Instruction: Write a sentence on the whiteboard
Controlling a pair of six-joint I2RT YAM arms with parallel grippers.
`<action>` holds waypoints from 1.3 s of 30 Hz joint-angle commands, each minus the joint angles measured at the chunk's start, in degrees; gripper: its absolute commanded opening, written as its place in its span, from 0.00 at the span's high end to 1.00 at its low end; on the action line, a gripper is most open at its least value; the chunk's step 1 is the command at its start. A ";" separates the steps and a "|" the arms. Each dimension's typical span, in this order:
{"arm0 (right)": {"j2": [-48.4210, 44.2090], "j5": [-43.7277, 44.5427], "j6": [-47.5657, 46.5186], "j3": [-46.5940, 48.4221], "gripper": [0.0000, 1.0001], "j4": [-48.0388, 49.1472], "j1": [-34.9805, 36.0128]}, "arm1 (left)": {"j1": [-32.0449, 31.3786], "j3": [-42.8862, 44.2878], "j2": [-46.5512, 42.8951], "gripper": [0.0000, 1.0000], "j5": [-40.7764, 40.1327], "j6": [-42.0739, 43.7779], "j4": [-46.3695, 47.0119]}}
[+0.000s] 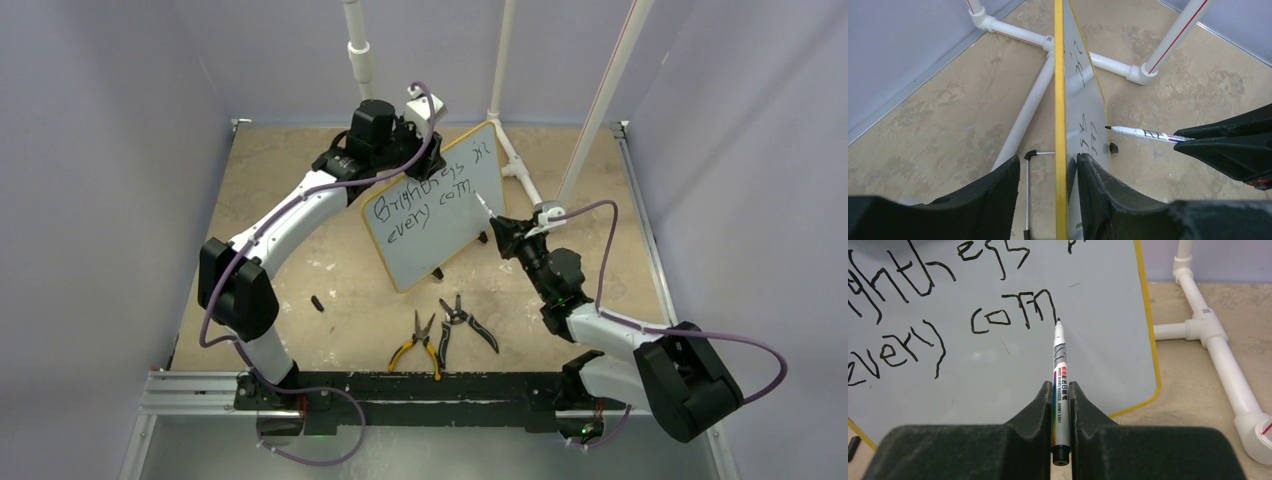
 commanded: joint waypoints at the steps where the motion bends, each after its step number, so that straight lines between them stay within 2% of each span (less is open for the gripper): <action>1: -0.12 0.78 -1.07 2.18 1.00 3.21 0.16 | -0.46 2.76 0.66 0.60 -0.32 -0.31 -0.03; 7: 1.52 0.79 -1.32 2.92 1.00 4.01 0.17 | -0.47 2.25 0.81 0.77 -0.47 -0.04 0.25; 20: 3.79 1.90 -2.22 4.60 1.00 5.92 0.15 | -0.55 1.24 0.51 1.00 -0.39 0.68 0.62; 39: 7.20 3.69 -1.79 7.06 1.00 6.58 0.10 | -0.54 0.93 0.64 1.00 -0.38 0.77 0.73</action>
